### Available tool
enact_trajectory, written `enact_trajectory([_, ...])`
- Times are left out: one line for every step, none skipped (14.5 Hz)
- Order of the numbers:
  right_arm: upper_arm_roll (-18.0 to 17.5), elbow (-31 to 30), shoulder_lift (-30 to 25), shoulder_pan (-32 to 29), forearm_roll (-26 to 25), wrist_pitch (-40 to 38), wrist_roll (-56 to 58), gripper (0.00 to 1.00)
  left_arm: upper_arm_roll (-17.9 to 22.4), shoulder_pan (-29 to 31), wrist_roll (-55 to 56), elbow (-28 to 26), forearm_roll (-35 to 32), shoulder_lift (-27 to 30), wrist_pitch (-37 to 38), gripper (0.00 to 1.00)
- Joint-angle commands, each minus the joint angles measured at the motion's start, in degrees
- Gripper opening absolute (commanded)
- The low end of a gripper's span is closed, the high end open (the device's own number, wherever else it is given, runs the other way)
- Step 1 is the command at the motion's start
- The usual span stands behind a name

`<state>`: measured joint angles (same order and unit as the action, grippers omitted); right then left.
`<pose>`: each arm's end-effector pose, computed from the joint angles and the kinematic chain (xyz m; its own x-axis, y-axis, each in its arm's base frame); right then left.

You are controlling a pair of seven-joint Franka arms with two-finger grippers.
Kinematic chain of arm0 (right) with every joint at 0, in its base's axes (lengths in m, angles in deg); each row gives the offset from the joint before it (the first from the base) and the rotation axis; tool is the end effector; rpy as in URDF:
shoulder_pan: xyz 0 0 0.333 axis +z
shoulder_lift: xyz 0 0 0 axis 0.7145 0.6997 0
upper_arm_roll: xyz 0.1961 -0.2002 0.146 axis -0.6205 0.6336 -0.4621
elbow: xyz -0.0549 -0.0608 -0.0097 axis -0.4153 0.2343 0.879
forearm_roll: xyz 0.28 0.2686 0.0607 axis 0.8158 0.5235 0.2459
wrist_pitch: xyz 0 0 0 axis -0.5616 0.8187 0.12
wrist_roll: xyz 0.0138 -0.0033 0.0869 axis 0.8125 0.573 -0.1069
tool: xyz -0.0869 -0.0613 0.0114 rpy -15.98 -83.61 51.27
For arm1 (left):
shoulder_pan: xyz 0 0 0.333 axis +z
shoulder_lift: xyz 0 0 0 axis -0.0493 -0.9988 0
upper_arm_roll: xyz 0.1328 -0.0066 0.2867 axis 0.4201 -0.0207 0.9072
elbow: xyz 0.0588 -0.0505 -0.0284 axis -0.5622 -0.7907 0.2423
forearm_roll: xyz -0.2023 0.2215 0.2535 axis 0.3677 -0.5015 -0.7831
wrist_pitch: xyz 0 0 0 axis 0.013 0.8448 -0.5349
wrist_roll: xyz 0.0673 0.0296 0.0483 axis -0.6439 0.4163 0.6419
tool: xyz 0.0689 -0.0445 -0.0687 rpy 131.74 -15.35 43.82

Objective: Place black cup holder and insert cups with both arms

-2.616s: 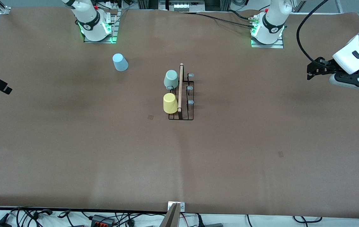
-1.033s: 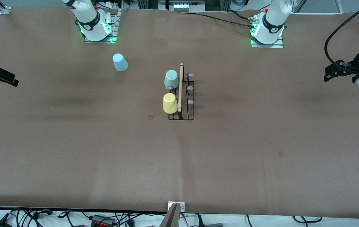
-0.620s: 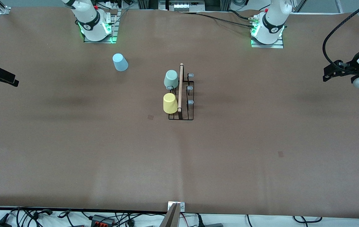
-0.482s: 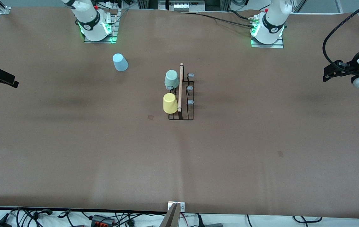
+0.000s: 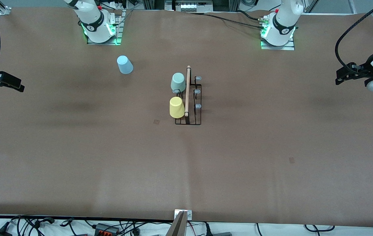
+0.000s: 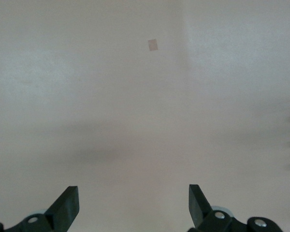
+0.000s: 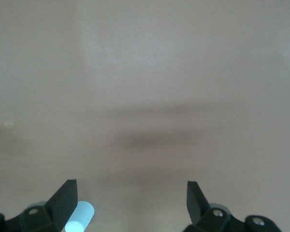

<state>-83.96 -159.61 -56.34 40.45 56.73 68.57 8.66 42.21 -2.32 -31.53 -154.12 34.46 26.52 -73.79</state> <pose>0.5832 -0.0394 0.5922 0.9963 -0.0630 -0.0592 -0.0620 -0.9979 0.0185 0.5451 0.0224 0.5844 0.9956 -0.0725 -0.0597 -0.0741 -0.9970 -0.0242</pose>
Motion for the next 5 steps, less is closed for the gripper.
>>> enact_trajectory([-0.4, 0.3, -0.4, -0.6, 0.1, -0.2, 0.1, 1.00, -0.4, 0.2, 0.5, 1.1, -0.3, -0.5, 0.6, 1.00])
enact_trajectory([-0.3, 0.3, -0.4, -0.6, 0.1, -0.2, 0.1, 1.00, -0.4, 0.1, 0.5, 1.2, -0.3, -0.5, 0.6, 1.00])
enact_trajectory([-0.3, 0.3, -0.4, -0.6, 0.1, -0.2, 0.1, 1.00, -0.4, 0.2, 0.5, 1.1, -0.3, -0.5, 0.6, 1.00])
enact_trajectory([-0.3, 0.3, -0.4, -0.6, 0.1, -0.3, 0.1, 1.00, -0.4, 0.2, 0.5, 1.1, -0.3, -0.5, 0.6, 1.00])
enact_trajectory([-0.3, 0.3, -0.5, -0.7, 0.1, -0.4, 0.1, 1.00, -0.4, 0.2, 0.5, 1.2, -0.3, -0.5, 0.6, 1.00])
